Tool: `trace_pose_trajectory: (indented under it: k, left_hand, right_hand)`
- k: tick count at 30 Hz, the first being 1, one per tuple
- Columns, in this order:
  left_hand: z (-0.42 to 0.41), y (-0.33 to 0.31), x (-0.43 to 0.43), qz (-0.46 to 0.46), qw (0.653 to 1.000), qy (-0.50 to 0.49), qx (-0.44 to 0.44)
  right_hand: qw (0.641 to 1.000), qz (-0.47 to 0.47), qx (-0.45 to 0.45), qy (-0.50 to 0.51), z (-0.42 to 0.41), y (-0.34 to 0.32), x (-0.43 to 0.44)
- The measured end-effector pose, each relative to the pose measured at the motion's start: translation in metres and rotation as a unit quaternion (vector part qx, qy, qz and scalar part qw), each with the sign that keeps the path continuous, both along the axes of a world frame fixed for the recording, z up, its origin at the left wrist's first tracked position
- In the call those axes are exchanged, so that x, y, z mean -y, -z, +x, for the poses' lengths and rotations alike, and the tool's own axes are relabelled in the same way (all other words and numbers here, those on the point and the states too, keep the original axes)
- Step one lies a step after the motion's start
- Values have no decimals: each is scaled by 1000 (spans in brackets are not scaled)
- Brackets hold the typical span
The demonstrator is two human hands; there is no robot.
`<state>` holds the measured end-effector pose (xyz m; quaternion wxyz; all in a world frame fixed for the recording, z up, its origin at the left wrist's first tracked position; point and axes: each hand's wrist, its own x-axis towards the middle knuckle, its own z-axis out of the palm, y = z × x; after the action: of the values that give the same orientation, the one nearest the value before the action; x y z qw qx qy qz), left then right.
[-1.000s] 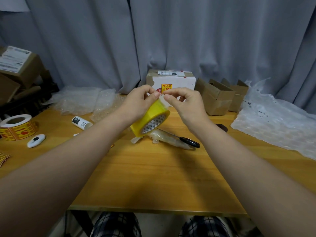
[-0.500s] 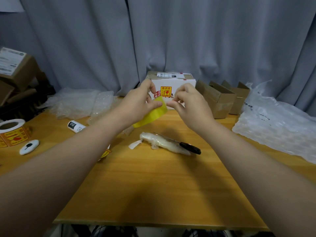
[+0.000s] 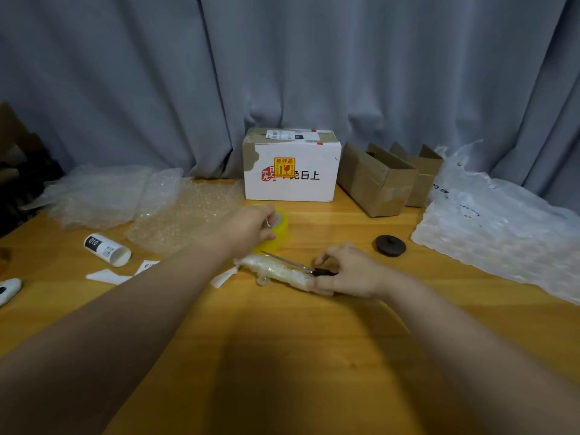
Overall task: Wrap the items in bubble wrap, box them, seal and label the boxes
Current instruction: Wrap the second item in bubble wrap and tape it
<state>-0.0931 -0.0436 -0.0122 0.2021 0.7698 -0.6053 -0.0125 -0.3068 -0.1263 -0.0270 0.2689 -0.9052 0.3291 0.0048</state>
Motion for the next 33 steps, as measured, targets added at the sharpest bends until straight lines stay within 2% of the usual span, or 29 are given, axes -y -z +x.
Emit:
trace_pose_trajectory:
  k: [3, 6, 8, 11, 17, 20, 22, 24, 25, 27, 29, 33]
  left_hand:
    - [-11, 2, -24, -141, 990, 20, 23]
    - [-20, 11, -48, -83, 987, 102, 89]
    - [-23, 21, -55, -60, 989, 92, 95]
    - [-30, 30, -56, -81, 991, 69, 85]
    - [-33, 40, -62, -85, 989, 55, 110]
    - [-35, 42, -66, -79, 986, 53, 137]
    - [-35, 43, -66, -79, 984, 53, 152]
    - [-36, 43, -67, -79, 982, 57, 163]
    - [-35, 43, -67, -76, 981, 59, 168]
    - [-35, 43, -69, -76, 981, 60, 168]
    - [-34, 43, -70, -76, 982, 62, 163]
    - [-29, 47, -74, -78, 980, 79, 166]
  right_hand:
    - [1000, 16, 23, 1, -3, 1, -3]
    - [999, 28, 42, -5, -2, 2, -7]
    - [997, 53, 48, 3, 0, 3, -8]
    - [991, 110, 67, 26, 2, 1, -14]
    - [984, 129, 96, 71, 4, 1, -14]
    - [971, 188, 120, 84, 0, 3, -12]
    - [951, 269, 125, 80, -8, 0, -6]
    - [929, 361, 81, 30, -15, -5, 1]
    - [927, 372, 40, -2, -16, -10, 2]
    - [937, 346, -28, -40, -14, -19, 2]
    - [944, 322, -59, -44, -9, -26, 2]
    - [940, 299, -147, -76, -4, -36, -1]
